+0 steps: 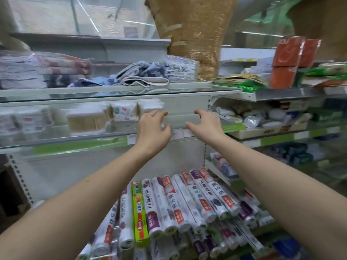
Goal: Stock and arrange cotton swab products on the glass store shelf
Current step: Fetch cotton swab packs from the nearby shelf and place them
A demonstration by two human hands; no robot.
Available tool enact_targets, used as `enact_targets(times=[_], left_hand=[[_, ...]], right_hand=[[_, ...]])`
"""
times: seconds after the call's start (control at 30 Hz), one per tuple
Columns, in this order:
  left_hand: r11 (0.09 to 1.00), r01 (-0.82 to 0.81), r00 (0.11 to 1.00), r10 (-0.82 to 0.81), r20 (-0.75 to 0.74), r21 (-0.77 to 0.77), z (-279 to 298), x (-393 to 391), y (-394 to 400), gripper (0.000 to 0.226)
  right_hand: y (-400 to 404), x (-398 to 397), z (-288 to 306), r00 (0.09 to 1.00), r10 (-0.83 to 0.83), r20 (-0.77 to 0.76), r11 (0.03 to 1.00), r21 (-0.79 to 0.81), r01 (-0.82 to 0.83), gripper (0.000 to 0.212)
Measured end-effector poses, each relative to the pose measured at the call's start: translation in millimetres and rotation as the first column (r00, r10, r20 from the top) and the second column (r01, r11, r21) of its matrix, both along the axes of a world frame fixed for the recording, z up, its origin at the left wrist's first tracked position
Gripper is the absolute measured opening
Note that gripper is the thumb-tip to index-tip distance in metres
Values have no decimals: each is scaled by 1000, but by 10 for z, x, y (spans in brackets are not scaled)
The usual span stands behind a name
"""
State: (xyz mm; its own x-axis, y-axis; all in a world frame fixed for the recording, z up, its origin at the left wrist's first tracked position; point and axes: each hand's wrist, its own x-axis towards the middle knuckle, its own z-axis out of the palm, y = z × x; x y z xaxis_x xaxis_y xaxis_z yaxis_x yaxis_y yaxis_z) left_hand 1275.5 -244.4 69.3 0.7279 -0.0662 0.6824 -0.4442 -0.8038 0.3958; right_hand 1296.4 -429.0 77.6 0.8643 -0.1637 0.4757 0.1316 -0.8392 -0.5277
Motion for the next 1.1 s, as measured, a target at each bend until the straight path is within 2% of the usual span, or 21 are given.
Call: enact_targets(times=[0.2, 0.5, 0.73, 0.83, 0.9, 0.97, 1.1], left_hand=[[986, 124, 991, -129, 32, 115, -115, 31, -631, 44], [979, 175, 984, -176, 8, 106, -23, 359, -1682, 44], [984, 131, 989, -122, -82, 122, 47, 789, -2411, 48], [989, 82, 987, -64, -145, 122, 121, 975, -2650, 53], [994, 60, 978, -39, -205, 96, 159, 1102, -2767, 53], [997, 62, 968, -47, -247, 53, 187, 1192, -2846, 45], [997, 33, 934, -8, -358, 65, 253, 1387, -2944, 31]], right_hand=[[-644, -141, -112, 996, -85, -7, 996, 7, 85, 64], [-1756, 154, -162, 989, -140, -49, 990, -14, 139, 59], [-2529, 657, -163, 983, -155, -100, 988, -35, 152, 36], [-2710, 879, -149, 994, -65, -87, 994, -88, 58, 30], [-2774, 987, -109, 994, 1, -111, 988, -152, -18, 17], [-2826, 1100, -65, 996, 18, -91, 979, -199, -36, 7], [-2899, 1386, -66, 999, -34, -26, 960, -279, 25, 9]])
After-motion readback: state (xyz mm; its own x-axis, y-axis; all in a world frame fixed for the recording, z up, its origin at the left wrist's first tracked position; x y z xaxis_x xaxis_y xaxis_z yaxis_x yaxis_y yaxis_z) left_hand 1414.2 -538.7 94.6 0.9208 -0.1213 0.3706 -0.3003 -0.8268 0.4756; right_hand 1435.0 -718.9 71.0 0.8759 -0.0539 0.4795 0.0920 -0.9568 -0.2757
